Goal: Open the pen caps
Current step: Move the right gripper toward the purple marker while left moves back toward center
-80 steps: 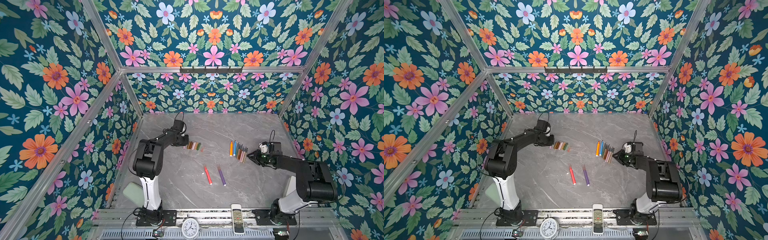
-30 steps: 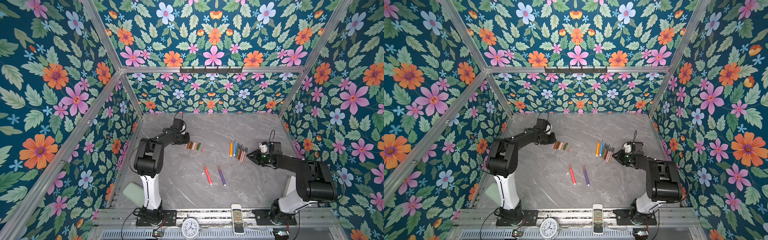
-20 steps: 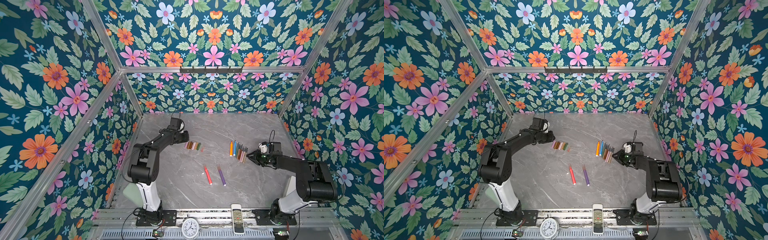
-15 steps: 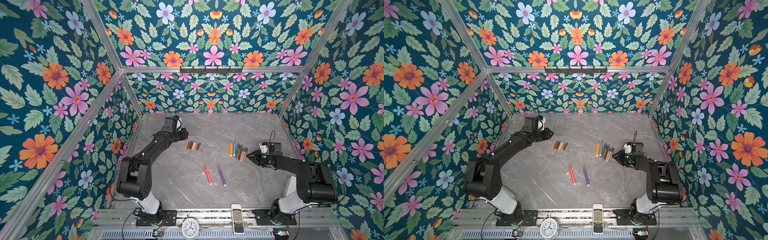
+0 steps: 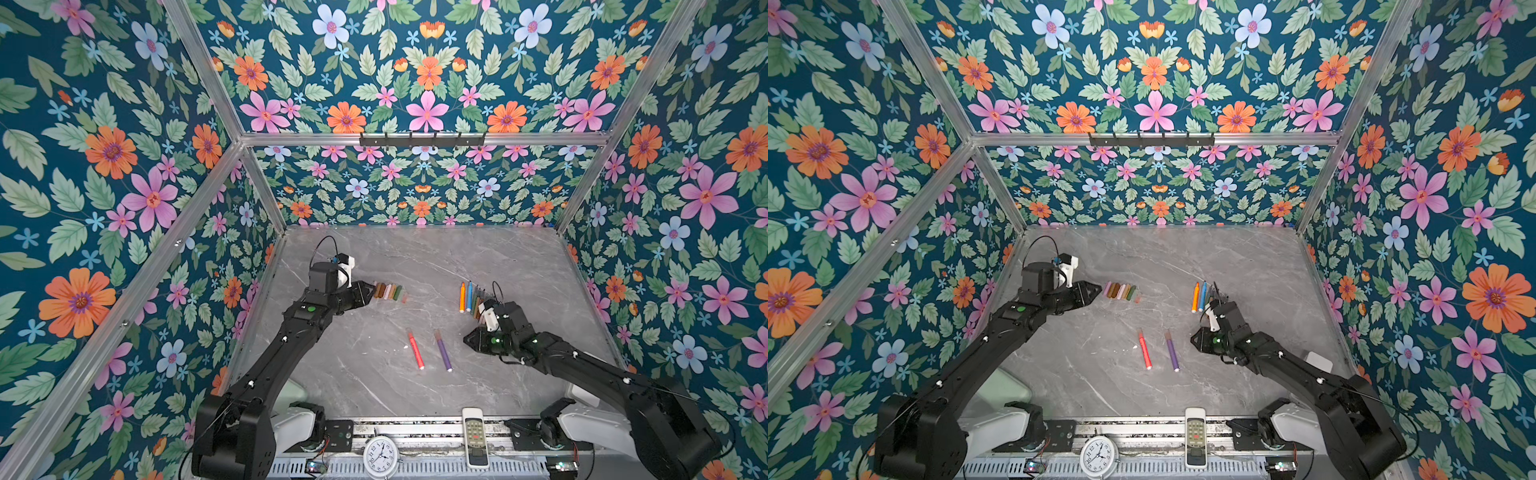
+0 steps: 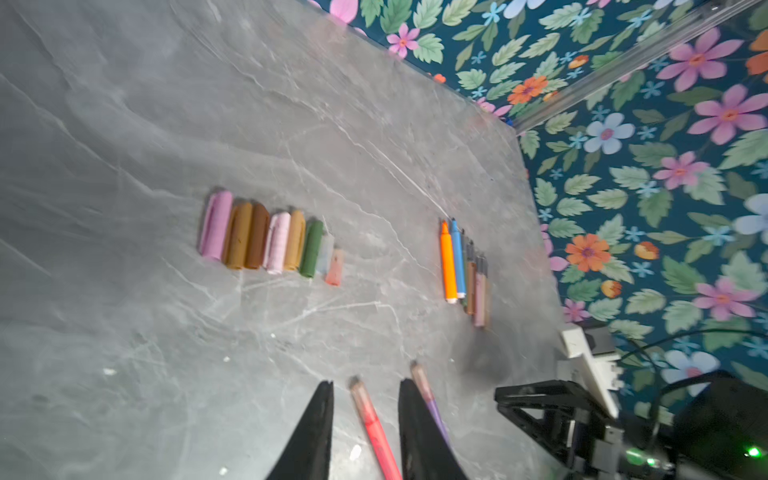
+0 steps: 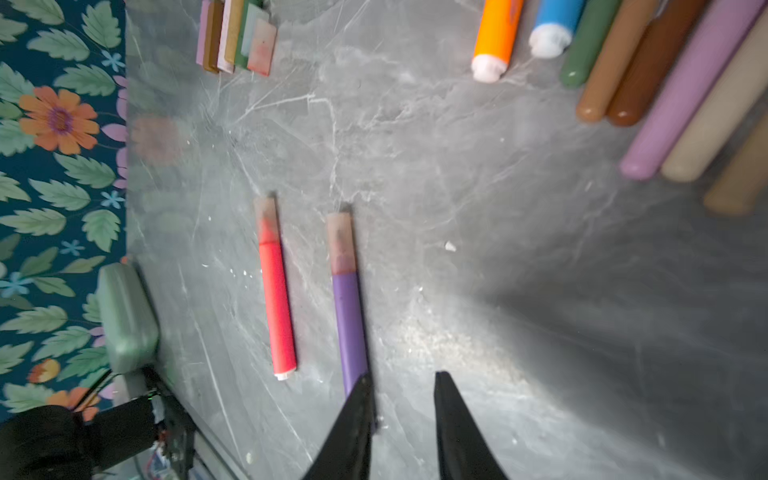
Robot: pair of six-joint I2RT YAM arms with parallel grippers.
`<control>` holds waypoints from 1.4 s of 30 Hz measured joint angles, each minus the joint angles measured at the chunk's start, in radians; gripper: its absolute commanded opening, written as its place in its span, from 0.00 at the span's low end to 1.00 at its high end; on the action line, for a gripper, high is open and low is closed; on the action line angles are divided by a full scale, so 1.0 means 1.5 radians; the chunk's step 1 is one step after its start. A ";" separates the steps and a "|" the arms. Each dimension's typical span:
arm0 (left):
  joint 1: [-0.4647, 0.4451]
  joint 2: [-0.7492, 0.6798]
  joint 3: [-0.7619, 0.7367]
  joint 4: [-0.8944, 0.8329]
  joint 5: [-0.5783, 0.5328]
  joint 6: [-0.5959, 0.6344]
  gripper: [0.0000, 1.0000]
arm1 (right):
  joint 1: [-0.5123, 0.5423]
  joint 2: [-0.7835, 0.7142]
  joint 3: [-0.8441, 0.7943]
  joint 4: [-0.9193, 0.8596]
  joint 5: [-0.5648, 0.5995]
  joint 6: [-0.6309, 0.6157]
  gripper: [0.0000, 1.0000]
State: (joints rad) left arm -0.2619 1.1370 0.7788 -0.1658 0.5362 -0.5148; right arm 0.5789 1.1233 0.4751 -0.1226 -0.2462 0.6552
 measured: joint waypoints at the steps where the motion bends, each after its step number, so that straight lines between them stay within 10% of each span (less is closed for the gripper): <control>1: 0.000 -0.018 -0.011 0.002 0.014 -0.013 0.31 | 0.032 -0.018 0.000 -0.017 0.018 0.013 0.28; 9: -0.002 -0.104 -0.064 0.063 0.085 -0.092 0.34 | 0.180 -0.093 0.036 -0.130 0.082 0.094 0.31; 21: -0.046 0.017 -0.051 0.163 0.090 -0.163 0.31 | 0.277 -0.220 0.086 -0.264 0.115 0.187 0.33; 33: -0.086 0.010 -0.061 0.179 -0.097 -0.109 0.31 | 0.241 -0.099 0.085 -0.266 0.169 0.114 0.38; 42: -0.228 0.054 -0.019 0.172 -0.306 -0.070 0.30 | 0.140 -0.080 -0.002 -0.141 0.090 0.042 0.38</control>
State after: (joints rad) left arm -0.6041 1.2179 0.7506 0.0917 0.0776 -0.6205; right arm 0.7883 1.0035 0.4725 -0.3347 -0.1108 0.7177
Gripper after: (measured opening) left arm 0.303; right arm 0.383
